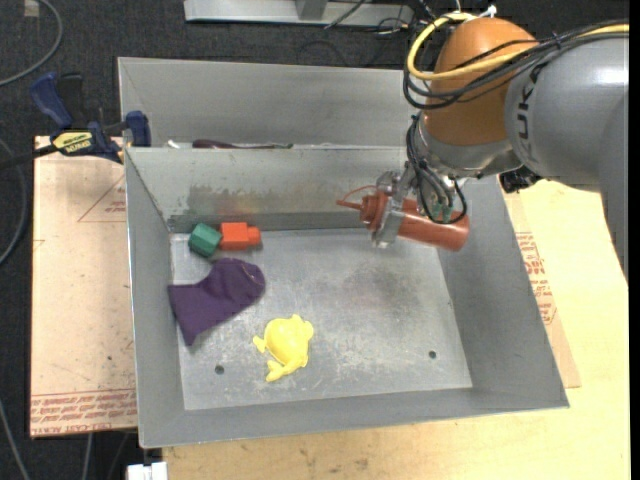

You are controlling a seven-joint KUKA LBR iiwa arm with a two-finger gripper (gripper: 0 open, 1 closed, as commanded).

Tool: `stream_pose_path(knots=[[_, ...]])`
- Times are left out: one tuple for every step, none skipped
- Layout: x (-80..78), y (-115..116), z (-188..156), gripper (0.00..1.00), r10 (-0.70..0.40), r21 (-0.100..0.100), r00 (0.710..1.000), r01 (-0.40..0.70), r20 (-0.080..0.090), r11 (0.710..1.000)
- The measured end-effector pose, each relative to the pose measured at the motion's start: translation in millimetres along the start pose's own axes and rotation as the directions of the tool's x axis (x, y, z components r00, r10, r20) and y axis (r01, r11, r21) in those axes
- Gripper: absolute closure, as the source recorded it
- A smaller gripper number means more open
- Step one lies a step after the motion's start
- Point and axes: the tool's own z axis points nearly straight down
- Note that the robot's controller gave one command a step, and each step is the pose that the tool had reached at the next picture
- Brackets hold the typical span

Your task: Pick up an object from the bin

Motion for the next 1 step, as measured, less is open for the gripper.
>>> stream_pose_path(knots=[[3.4,-0.9,-43.1,1.0,0.0,0.0,1.0,0.0,-0.006,1.0]])
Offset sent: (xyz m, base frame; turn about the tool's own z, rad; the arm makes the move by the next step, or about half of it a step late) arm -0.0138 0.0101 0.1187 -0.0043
